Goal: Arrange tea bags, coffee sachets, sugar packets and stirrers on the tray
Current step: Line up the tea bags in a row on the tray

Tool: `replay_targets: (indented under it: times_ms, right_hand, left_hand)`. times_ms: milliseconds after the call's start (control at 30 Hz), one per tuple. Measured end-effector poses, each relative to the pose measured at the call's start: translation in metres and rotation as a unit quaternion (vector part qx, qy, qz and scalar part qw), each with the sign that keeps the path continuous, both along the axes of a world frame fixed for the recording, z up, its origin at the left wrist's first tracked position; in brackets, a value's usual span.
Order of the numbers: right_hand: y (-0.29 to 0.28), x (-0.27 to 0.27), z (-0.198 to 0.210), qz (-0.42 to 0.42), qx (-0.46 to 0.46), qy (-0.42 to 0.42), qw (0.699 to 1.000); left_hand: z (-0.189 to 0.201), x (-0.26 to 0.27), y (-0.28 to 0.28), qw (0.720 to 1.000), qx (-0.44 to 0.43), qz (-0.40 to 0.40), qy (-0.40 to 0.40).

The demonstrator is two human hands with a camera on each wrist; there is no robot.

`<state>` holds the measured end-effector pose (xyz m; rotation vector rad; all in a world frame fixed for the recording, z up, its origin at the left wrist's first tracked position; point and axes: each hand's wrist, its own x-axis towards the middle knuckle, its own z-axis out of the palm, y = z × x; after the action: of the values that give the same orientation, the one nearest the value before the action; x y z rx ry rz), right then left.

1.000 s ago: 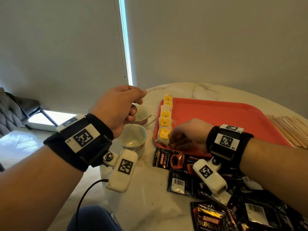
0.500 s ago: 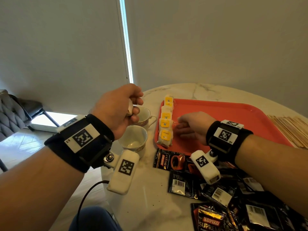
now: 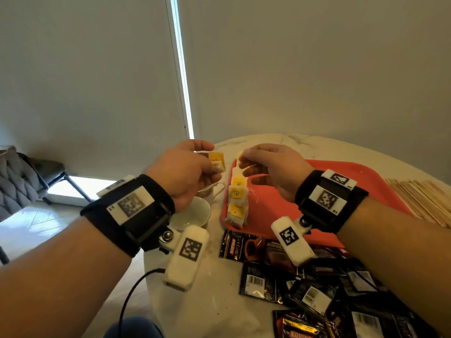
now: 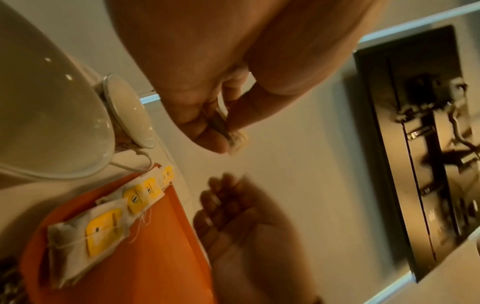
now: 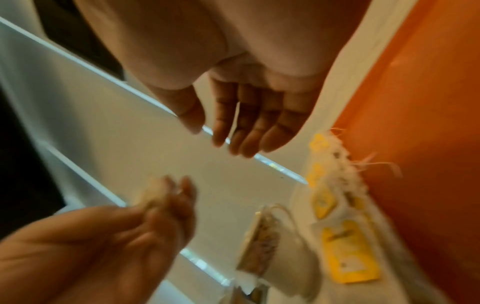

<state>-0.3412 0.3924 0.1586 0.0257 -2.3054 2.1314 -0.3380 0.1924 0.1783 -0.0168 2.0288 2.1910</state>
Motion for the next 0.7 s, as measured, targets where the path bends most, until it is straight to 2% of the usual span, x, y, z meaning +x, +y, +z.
replay_targets:
  times_ms: [100,233,333,433,567,700]
  right_hand:
    - [-0.005,0.012,0.013,0.064,0.019,0.048,0.997]
    - [-0.004,0.019,0.019,0.045,0.100,0.117,0.987]
    - [-0.002,0.018,0.023,0.041,0.044,0.107,0.993]
    - [0.002,0.014,0.030,0.027,-0.015,0.123,0.992]
    - [0.008,0.009,0.038,0.014,0.107,0.165,0.980]
    - [0.009,0.002,0.044,0.020,0.070,0.148,0.986]
  left_hand:
    - [-0.001,0.003,0.002,0.998,-0.042,-0.005,0.055]
    - [0.010,0.016,0.002,0.985,-0.114,-0.003,0.129]
    - [0.017,0.023,0.004,0.975,-0.150,0.003,0.164]
    - [0.019,0.023,0.005,0.971,-0.170,0.009,0.168]
    - [0.026,0.017,0.006,0.974,-0.165,0.024,0.152]
    - [0.041,0.008,0.014,0.963,-0.224,-0.024,0.146]
